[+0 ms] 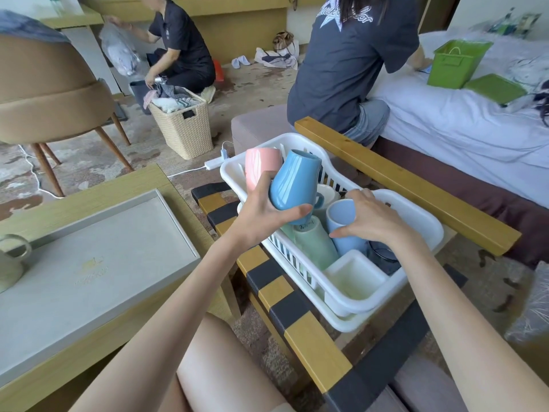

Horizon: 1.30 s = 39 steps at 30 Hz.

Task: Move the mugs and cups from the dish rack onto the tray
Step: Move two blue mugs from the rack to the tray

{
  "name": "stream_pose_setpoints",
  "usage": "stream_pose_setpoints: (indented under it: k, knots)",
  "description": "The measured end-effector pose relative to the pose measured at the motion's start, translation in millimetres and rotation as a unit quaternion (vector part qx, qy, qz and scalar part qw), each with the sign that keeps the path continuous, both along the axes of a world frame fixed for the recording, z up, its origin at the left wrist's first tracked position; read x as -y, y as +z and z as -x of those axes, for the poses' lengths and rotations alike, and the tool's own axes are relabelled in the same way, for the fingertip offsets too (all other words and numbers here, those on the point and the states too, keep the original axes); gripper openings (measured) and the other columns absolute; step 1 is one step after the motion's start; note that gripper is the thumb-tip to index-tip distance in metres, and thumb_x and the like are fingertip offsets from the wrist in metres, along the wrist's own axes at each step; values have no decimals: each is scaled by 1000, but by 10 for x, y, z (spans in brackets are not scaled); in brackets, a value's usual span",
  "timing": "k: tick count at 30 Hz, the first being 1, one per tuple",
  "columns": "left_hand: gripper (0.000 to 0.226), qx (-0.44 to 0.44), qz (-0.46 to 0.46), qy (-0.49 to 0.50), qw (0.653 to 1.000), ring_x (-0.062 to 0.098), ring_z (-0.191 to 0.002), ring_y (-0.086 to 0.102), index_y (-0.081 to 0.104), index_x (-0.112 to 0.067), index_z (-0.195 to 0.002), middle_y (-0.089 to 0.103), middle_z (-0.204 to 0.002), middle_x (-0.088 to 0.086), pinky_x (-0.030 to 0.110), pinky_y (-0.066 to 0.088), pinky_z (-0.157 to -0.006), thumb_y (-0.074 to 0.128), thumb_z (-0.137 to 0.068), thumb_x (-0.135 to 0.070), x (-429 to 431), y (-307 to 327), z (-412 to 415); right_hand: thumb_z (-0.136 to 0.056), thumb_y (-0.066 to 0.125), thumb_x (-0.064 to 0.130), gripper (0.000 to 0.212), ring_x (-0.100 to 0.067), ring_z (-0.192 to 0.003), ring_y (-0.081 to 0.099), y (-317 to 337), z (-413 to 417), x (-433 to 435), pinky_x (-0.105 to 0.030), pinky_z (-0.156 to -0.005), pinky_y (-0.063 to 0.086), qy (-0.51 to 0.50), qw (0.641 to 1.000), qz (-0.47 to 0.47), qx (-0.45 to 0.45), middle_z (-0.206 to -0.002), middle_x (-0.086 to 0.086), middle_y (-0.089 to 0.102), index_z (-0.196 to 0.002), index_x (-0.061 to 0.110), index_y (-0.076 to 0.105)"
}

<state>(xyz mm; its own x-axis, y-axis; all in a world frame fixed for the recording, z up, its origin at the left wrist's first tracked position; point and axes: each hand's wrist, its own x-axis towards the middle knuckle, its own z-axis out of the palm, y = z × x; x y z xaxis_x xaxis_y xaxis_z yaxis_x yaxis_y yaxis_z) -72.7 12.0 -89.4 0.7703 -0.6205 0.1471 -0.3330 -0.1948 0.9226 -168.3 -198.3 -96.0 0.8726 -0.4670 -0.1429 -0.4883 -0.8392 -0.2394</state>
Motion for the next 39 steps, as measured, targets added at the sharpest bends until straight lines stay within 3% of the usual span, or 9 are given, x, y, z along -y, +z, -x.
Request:
stream_pose_setpoints:
  k: [3,11,16,18,25,29,34,39]
  knots:
    - [72,-13,13,0,1000,5,-100,62,44,-26,-123,61,-114,-5,21,54,-78,80,-66,-49,-7,-34,12,-66,83,51,86,-28,-121,51,-19,50,10,-38,-79,38,5,999,-18,50,-141,4,42,-134,20,40]
    - [71,-29,34,3,999,10,-105,62,41,-25,-128,59,-119,0,17,54,-76,78,-70,-46,-15,-48,24,-65,86,38,74,-16,-113,50,-45,197,32,-35,-77,35,-28,969,-117,214,-129,13,50,-122,30,40]
    - [76,-34,42,2,999,13,-110,62,40,-25,-130,57,-123,1,27,57,-85,78,-68,-48,-11,-55,25,-66,84,39,67,-5,-104,44,67,226,50,-34,-79,35,-53,939,-183,285,-119,20,48,-119,35,42]
    - [77,-38,48,3,998,13,-109,62,40,-25,-130,57,-123,2,24,57,-83,78,-67,-49,2,-61,30,-67,83,39,66,-1,-104,42,102,245,64,-32,-78,34,-58,931,-205,298,-118,21,49,-119,37,42]
    - [77,-47,52,13,997,7,-109,62,40,-30,-130,59,-122,-4,21,56,-82,77,-66,-54,-8,-88,35,-67,82,40,64,-5,-114,46,164,335,58,-33,-83,39,-62,904,-220,361,-122,17,50,-117,39,42]
    - [69,-46,55,22,997,9,-109,61,41,-29,-128,58,-122,-3,24,55,-83,78,-72,-47,-21,-103,12,-68,80,41,63,-8,-115,48,249,363,12,-29,-85,41,-76,868,-247,425,-121,13,51,-119,34,44]
    - [64,-47,75,27,996,-2,-99,63,41,-26,-129,60,-120,-3,12,51,-73,80,-78,-37,-100,-68,-14,-75,80,32,56,-9,-119,49,304,338,-108,-32,-94,46,-103,821,-294,478,-124,8,51,-119,28,46]
    - [66,-32,102,75,991,-8,-96,62,41,-34,-127,59,-112,-17,11,51,-72,79,-74,-44,-351,86,-109,-74,79,38,53,-11,-120,52,412,197,-346,-39,-97,49,-93,786,-344,505,-125,8,52,-115,34,47]
